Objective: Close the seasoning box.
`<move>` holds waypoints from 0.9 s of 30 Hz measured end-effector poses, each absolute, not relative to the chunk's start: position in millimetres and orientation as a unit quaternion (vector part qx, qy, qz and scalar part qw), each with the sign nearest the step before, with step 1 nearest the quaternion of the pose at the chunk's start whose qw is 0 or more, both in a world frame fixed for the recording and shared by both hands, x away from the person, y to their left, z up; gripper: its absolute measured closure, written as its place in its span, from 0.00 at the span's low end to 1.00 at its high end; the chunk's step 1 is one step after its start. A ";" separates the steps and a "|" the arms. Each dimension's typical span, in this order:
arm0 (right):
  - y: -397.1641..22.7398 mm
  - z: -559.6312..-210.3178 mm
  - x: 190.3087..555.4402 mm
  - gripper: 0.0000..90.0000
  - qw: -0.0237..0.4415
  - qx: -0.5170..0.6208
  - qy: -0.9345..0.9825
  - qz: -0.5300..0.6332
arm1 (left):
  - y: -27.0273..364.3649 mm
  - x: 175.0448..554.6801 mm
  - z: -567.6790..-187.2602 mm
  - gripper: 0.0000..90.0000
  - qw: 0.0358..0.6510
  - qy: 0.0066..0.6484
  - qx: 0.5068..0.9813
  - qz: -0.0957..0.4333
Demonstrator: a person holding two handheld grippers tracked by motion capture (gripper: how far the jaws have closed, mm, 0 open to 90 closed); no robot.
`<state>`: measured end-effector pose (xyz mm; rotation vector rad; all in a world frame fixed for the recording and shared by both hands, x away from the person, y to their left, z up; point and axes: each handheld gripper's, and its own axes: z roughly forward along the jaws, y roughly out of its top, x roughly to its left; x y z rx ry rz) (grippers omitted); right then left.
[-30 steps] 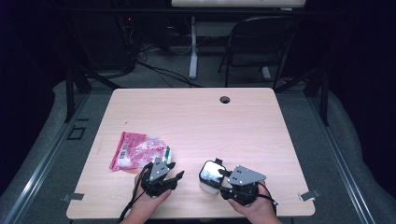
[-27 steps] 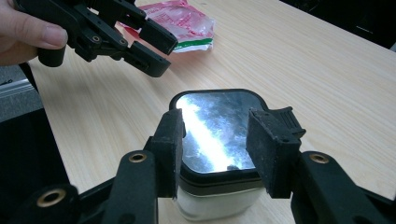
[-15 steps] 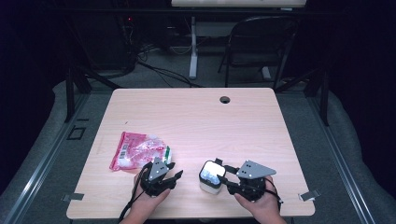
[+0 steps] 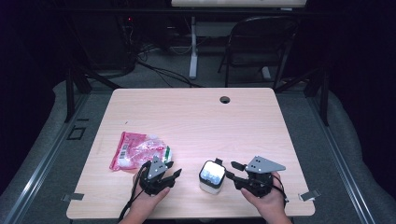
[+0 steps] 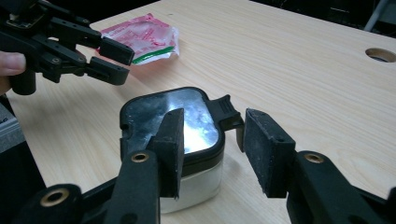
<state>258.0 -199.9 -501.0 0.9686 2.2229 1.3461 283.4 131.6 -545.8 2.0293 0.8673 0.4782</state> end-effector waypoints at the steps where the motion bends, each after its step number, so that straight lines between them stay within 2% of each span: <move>1: -200.9 -501.2 258.5 0.65 0.183 0.345 0.788 0.476 | 132.0 283.6 -545.8 0.62 0.429 0.348 0.812 0.190; 15: -224.5 -510.2 269.5 0.64 0.186 0.393 0.769 0.470 | 135.3 285.6 -546.9 0.57 0.430 0.353 0.809 0.189; 27: -237.4 -535.1 282.3 0.62 0.179 0.435 0.765 0.440 | 137.3 287.2 -547.9 0.57 0.427 0.358 0.808 0.192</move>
